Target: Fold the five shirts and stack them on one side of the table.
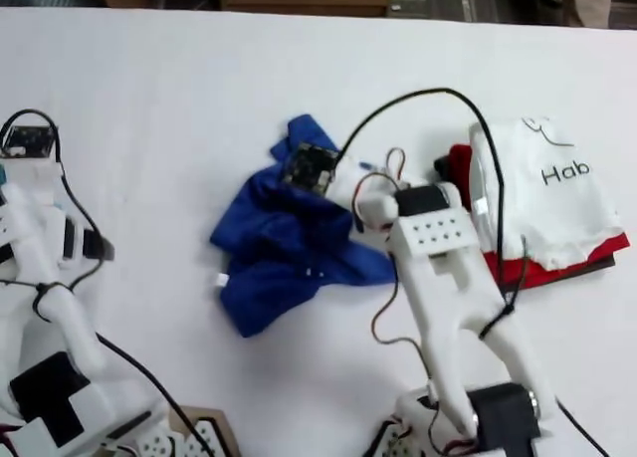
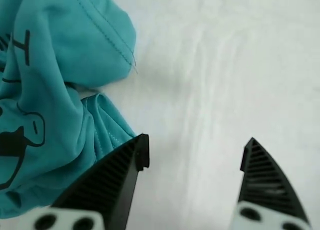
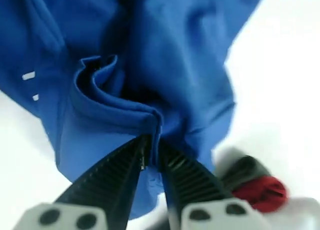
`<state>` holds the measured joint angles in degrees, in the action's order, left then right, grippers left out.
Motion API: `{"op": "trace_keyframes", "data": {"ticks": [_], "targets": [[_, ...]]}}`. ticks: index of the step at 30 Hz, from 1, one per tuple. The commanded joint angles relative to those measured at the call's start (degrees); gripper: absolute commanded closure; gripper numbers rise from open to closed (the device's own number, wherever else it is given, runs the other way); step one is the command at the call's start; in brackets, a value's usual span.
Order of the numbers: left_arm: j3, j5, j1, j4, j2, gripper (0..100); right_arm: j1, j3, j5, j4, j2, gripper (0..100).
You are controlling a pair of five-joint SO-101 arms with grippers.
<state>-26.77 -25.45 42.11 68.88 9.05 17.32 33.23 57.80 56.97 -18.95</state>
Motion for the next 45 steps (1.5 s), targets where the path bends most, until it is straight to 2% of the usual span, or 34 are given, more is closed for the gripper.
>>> {"op": "trace_keyframes", "data": {"ticks": [1, 8, 13, 19, 24, 27, 30, 32, 39, 45], "targets": [[0.22, -0.09, -1.32, -0.70, 0.26, 69, -0.48, -1.67, 0.00, 1.98, -8.84, 97.8], [-1.36, -0.09, -8.79, -0.26, 0.26, 69, -4.09, -2.81, -0.26, 5.05, -18.77, 97.8], [-6.11, -3.43, -20.13, -0.18, 0.44, 69, -7.96, -2.81, -0.18, -1.19, -17.45, 97.8], [-5.76, -3.69, -35.08, 4.92, 0.79, 69, -17.36, -3.16, -0.26, -6.90, -13.85, 97.8], [0.66, -4.40, -41.76, 14.59, 0.79, 68, -22.90, -3.08, -0.35, -8.84, -12.97, 97.8], [4.09, -7.65, -45.98, 23.03, 0.79, 69, -24.04, -3.16, -0.35, -10.51, -13.05, 97.8], [7.16, -7.91, -47.56, 26.46, 0.79, 69, -24.66, -3.16, -0.35, -10.77, -13.05, 97.8], [8.66, -7.91, -47.56, 26.20, 0.53, 69, -24.66, -2.90, -0.35, -10.51, -13.23, 97.8], [4.26, -8.35, -47.56, 16.44, 0.35, 68, -24.92, -3.16, -0.09, -10.07, -13.49, 97.8], [-3.12, -11.34, -47.65, 8.09, 0.35, 68, -31.69, -5.01, -0.18, -10.15, -13.23, 97.8]]}}
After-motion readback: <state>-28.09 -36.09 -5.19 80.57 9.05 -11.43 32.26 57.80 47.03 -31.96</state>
